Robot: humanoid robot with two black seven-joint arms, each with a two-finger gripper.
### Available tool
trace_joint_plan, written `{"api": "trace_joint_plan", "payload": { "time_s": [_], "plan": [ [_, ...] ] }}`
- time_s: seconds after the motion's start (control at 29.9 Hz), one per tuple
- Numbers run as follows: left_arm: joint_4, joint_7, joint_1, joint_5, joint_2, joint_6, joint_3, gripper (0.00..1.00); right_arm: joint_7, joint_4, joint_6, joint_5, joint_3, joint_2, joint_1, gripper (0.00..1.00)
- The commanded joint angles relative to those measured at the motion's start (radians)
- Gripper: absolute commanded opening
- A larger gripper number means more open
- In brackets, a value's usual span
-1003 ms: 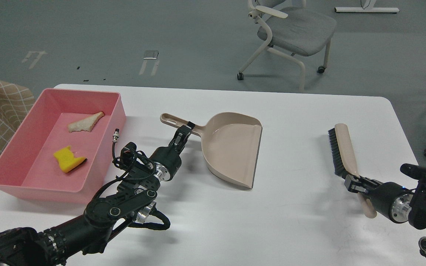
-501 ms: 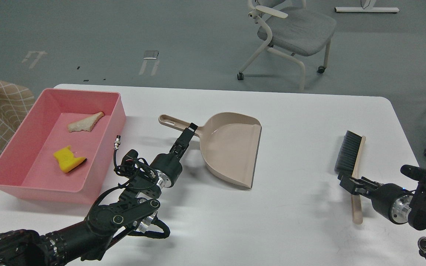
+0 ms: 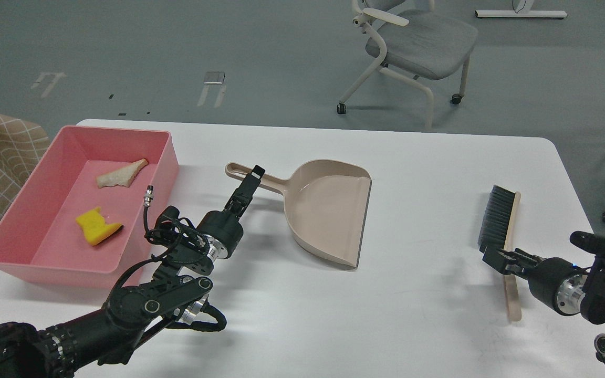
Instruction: Sweep and dump garbage into bin
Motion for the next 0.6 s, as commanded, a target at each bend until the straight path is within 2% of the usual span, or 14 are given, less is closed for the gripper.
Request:
{"api": "trace_joint_plan", "payload": {
  "time_s": [0.0,0.57],
  "plan": [
    [-0.003,0.000,0.001,-0.002,0.032,0.000,-0.005,0.98,0.001,0.000,0.000,0.000,0.000,0.003,0.001,0.78],
    [-0.050,-0.006,-0.081,-0.017,0.148,0.000,-0.015,0.98,0.006,0.003,0.000,0.000,0.000,0.012,0.011,0.78]
  ]
}}
